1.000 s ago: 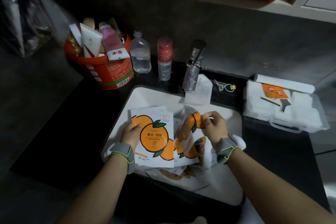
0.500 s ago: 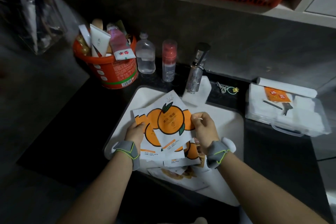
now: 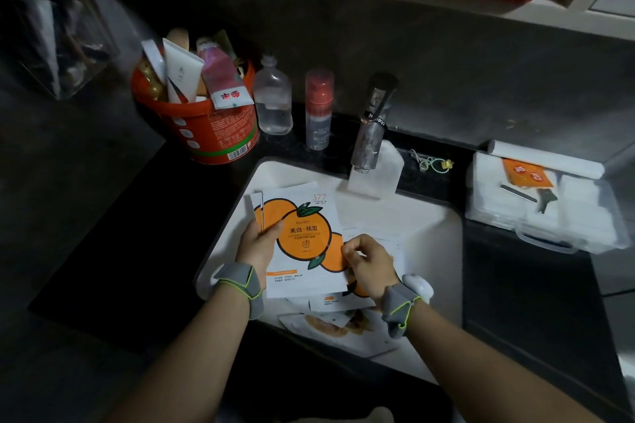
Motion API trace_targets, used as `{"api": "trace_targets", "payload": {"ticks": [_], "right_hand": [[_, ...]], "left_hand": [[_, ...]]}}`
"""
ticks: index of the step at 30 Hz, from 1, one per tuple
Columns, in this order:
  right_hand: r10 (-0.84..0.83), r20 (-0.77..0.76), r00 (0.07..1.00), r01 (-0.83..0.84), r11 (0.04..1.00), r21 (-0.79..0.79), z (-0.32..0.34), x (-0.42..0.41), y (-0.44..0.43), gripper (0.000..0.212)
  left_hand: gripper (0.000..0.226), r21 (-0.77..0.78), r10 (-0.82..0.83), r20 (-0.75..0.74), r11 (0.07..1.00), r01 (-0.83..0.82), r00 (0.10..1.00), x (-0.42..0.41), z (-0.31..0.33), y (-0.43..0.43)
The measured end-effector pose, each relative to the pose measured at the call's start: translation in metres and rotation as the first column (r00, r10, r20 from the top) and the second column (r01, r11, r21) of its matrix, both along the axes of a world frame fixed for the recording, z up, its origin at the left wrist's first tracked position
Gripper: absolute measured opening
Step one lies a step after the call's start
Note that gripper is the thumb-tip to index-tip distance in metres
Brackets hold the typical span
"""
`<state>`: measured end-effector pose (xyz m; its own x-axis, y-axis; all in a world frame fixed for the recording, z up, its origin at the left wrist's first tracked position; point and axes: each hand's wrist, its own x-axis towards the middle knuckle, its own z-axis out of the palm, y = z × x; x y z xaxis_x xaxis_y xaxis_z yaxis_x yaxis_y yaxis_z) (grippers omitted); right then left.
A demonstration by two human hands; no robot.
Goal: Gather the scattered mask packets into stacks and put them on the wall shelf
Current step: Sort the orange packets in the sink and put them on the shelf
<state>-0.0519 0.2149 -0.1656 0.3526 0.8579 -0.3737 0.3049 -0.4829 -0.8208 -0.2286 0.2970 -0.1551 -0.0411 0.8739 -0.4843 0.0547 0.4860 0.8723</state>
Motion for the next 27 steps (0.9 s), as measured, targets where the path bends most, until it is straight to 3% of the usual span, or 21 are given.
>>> {"api": "trace_targets", "payload": {"ticks": [4, 8, 12, 25, 27], "right_hand": [[-0.06, 0.005, 0.998, 0.06, 0.998, -0.022, -0.01, 0.007, 0.001, 0.026], [-0.147, 0.166, 0.975, 0.175, 0.97, -0.167, -0.021, 0.023, -0.004, 0.031], [-0.193, 0.172, 0.966, 0.228, 0.949, -0.218, -0.028, 0.028, -0.005, 0.037], [-0.055, 0.299, 0.953, 0.173, 0.906, -0.385, -0.042, 0.022, 0.024, 0.019], [-0.036, 0.294, 0.955, 0.16, 0.898, -0.41, -0.042, 0.021, 0.025, 0.024]], "left_hand": [[0.023, 0.057, 0.028, -0.042, 0.998, -0.025, 0.999, -0.002, -0.002, -0.001], [0.023, 0.045, 0.018, -0.102, 0.999, -0.014, 0.995, -0.011, -0.011, 0.003], [0.014, 0.032, 0.014, -0.067, 0.999, -0.011, 0.998, -0.008, -0.012, 0.004], [0.026, 0.029, 0.013, 0.0, 0.999, -0.013, 1.0, -0.001, -0.016, 0.009], [0.026, 0.034, -0.006, -0.001, 0.999, 0.006, 1.0, -0.001, -0.016, 0.011]]}}
